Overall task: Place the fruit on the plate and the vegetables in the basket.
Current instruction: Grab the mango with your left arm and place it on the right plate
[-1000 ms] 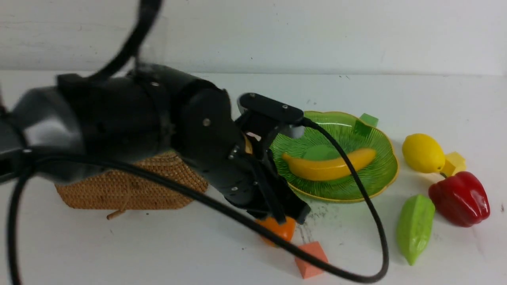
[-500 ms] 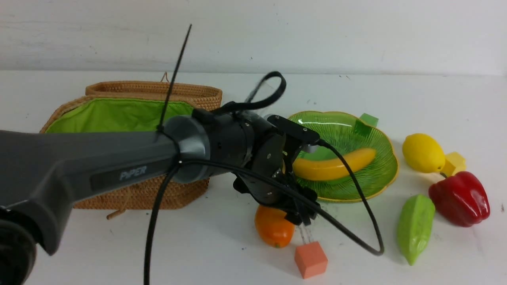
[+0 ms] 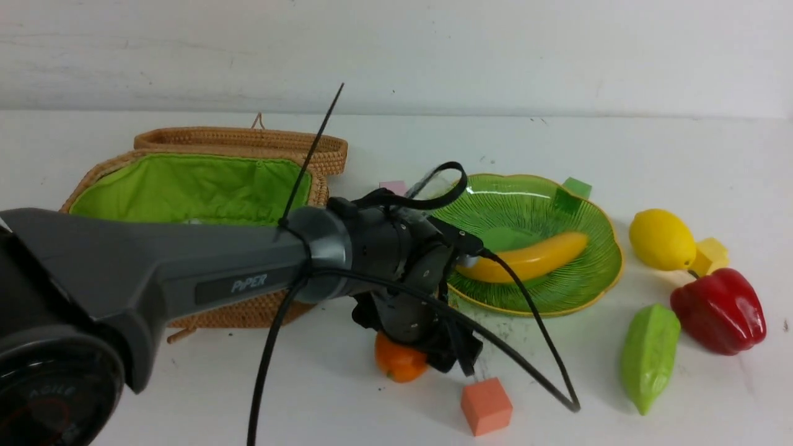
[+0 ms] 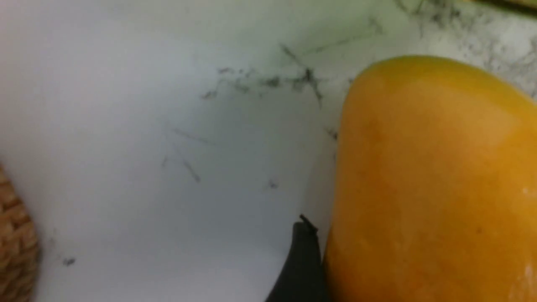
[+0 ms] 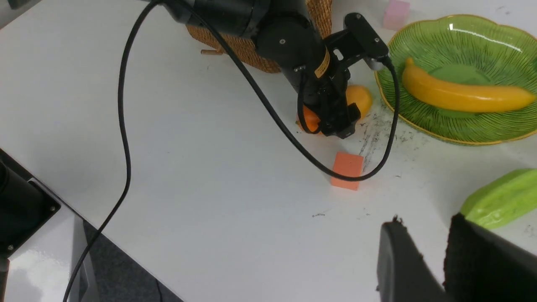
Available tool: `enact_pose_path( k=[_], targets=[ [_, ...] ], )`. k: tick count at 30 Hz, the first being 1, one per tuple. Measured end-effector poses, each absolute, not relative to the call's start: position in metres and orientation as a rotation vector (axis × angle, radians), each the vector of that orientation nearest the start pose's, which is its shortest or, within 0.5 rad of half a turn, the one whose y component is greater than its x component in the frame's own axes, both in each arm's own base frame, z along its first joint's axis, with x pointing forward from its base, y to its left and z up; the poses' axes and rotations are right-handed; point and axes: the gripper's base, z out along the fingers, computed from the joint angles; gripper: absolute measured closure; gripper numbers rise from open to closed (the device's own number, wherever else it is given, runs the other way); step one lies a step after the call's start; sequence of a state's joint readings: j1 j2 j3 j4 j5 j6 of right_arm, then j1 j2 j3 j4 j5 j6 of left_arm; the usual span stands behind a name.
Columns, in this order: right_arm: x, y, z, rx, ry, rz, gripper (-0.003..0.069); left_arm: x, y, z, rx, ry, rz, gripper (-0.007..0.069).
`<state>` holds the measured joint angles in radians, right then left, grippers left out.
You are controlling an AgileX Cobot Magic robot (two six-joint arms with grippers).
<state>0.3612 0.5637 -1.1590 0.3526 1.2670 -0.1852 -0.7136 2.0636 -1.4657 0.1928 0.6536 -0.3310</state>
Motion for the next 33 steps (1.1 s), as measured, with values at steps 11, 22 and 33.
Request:
enact_pose_path(
  k=[11, 22, 33],
  targets=[
    [0.025, 0.038, 0.436, -0.642, 2.031, 0.480, 0.0479, 0.318, -0.275, 0.272, 0.732, 2.278, -0.261, 0.0047],
    [0.029, 0.035, 0.439, -0.525, 2.025, 0.481, 0.0475, 0.401, -0.311, 0.267, 0.625, 1.974, -0.375, 0.0047],
    [0.026, 0.035, 0.434, -0.480, 2.115, 0.517, 0.0468, 0.428, -0.326, 0.227, 0.658, 2.012, -0.315, -0.0042]
  ],
)
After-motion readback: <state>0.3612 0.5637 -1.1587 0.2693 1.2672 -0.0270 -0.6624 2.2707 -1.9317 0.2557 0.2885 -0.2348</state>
